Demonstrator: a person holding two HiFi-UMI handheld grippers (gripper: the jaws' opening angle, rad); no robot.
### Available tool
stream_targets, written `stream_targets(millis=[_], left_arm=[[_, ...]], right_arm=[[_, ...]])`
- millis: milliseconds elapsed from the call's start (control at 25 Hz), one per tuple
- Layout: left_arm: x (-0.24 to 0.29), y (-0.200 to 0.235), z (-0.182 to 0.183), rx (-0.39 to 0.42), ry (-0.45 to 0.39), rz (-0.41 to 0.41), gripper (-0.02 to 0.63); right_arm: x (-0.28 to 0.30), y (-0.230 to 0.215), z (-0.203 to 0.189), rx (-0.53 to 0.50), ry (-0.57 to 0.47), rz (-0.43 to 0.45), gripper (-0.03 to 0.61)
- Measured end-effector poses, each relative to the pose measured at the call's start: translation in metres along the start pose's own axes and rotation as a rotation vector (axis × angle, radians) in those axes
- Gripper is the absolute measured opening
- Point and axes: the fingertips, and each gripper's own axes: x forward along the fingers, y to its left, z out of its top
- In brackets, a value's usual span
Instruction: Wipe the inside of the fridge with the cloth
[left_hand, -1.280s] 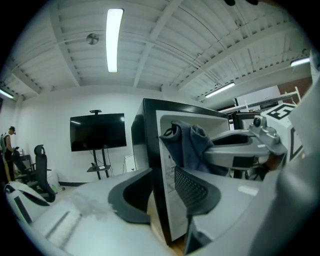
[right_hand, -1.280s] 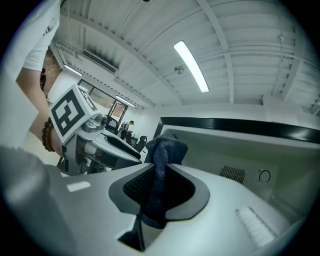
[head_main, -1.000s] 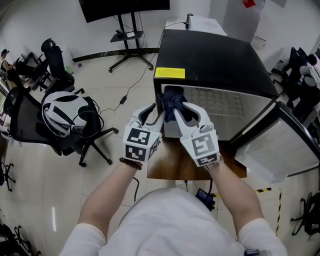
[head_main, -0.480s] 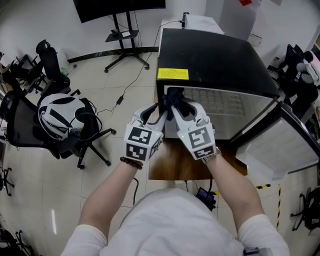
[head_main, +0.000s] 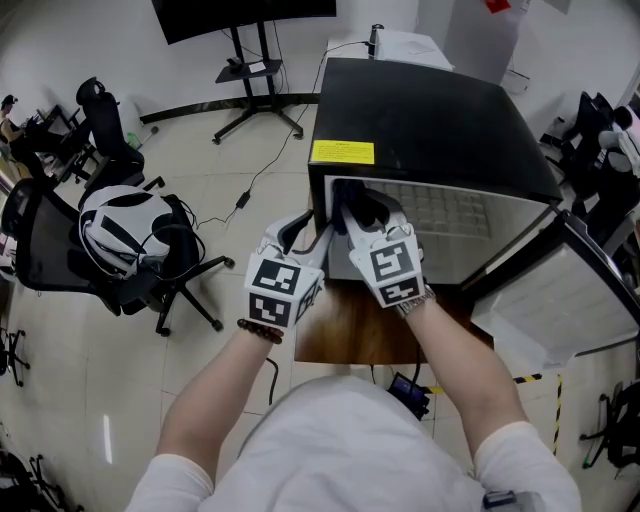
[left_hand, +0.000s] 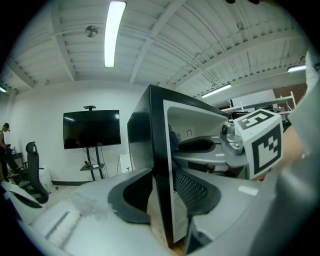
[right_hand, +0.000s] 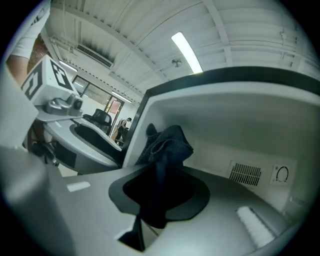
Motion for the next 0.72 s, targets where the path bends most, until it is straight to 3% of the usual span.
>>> stream_targets(millis=[720], left_arm=[[0.001, 0.000, -0.002, 0.012, 0.025, 0.043, 0.140]], right_arm=[[0.044, -0.030, -0.027, 0.029, 0.091, -0.040, 0.067]])
